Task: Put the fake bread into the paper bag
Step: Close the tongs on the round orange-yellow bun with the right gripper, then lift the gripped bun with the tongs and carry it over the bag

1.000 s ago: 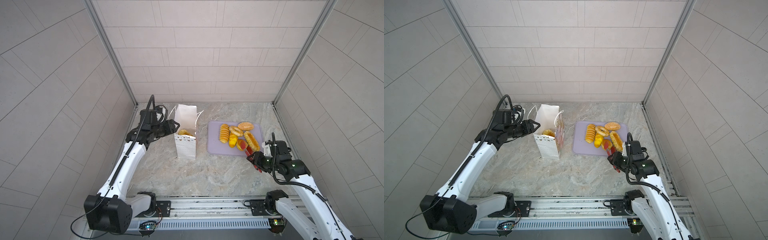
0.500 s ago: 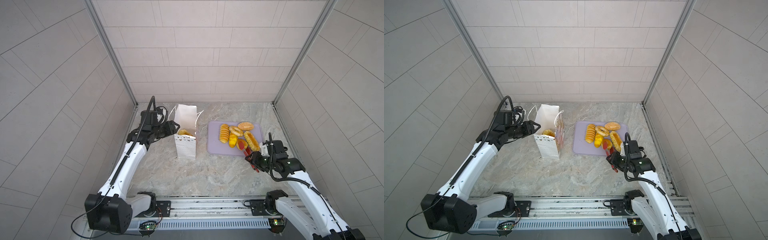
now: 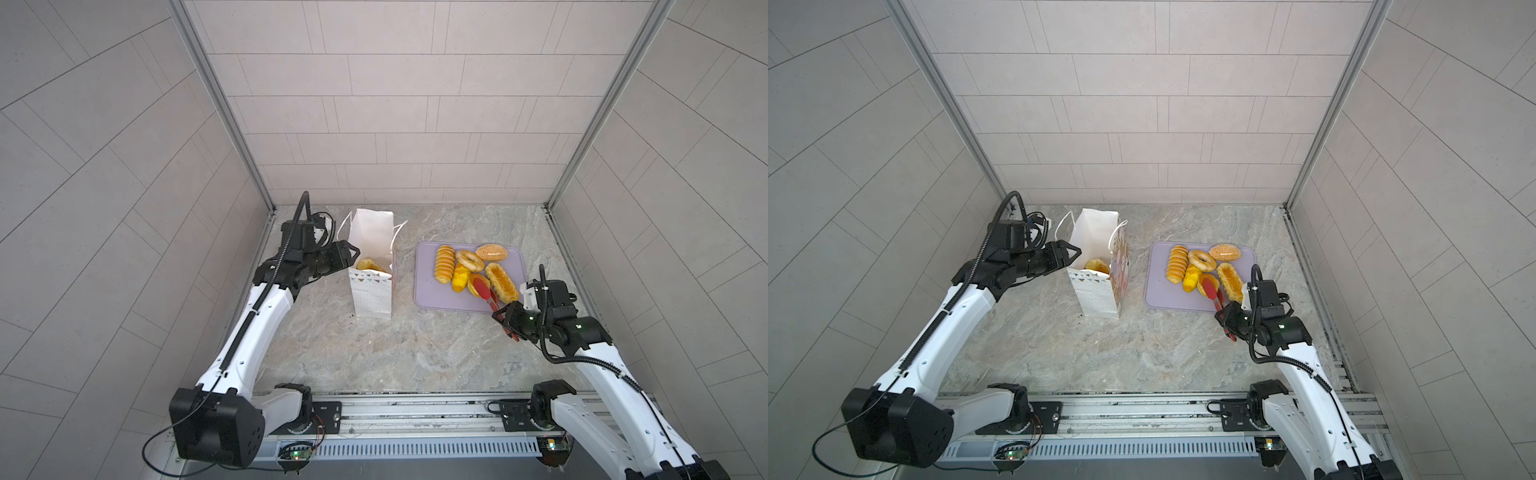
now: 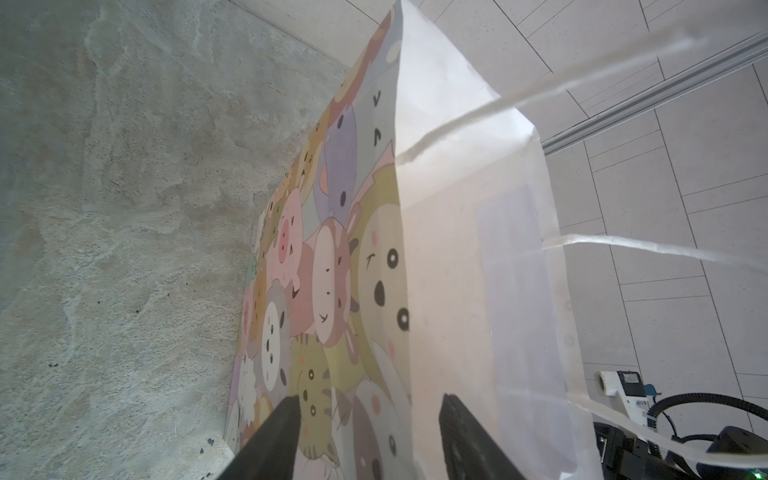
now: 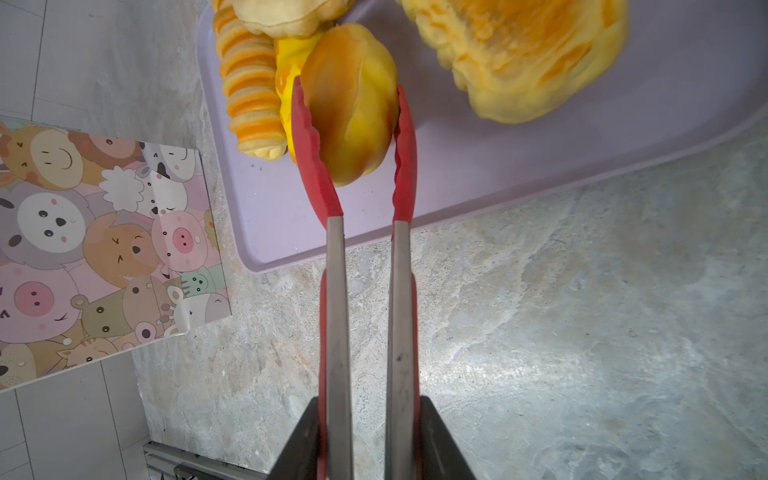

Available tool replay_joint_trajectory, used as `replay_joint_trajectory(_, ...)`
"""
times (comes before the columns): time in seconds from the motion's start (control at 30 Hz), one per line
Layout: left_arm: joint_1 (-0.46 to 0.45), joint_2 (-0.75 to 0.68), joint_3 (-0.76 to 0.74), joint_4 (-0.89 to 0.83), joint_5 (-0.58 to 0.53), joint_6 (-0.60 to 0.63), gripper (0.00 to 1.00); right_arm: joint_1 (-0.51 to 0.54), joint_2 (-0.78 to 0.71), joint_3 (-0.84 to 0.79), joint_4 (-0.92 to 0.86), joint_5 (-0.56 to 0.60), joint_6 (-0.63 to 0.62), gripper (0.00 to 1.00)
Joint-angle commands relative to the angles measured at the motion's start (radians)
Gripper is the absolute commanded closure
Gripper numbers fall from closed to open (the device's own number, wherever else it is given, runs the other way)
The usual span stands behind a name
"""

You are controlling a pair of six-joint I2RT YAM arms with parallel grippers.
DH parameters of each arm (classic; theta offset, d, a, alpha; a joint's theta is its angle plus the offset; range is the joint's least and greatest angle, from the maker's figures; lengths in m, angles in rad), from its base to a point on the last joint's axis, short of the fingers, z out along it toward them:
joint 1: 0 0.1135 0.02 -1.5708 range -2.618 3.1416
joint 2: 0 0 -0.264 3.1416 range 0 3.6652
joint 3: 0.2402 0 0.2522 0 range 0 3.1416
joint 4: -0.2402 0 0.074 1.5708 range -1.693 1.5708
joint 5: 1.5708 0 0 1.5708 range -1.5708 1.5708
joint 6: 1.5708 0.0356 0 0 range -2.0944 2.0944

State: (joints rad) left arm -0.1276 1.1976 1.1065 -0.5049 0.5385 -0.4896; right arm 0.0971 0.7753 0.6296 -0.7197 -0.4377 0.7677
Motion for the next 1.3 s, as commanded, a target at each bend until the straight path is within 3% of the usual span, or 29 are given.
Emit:
replay_joint_trajectory(0.0,-0.003,0.006,0.010,0.008,0.003,0.006,0.40,0.000,-0.032,0.022,-0.008,0.010,0.005,0.69)
replay_joint_trajectory(0.73,-0.002,0.013,0.029,-0.015,-0.011,0.002,0.43,-0.001,-0.114,0.157,-0.165,0.048,-0.066,0.72)
replay_joint_trajectory(1.27,-0.003,-0.004,0.034,-0.035,-0.030,-0.006,0.51,-0.001,-0.095,0.268,-0.153,0.073,-0.138,0.72)
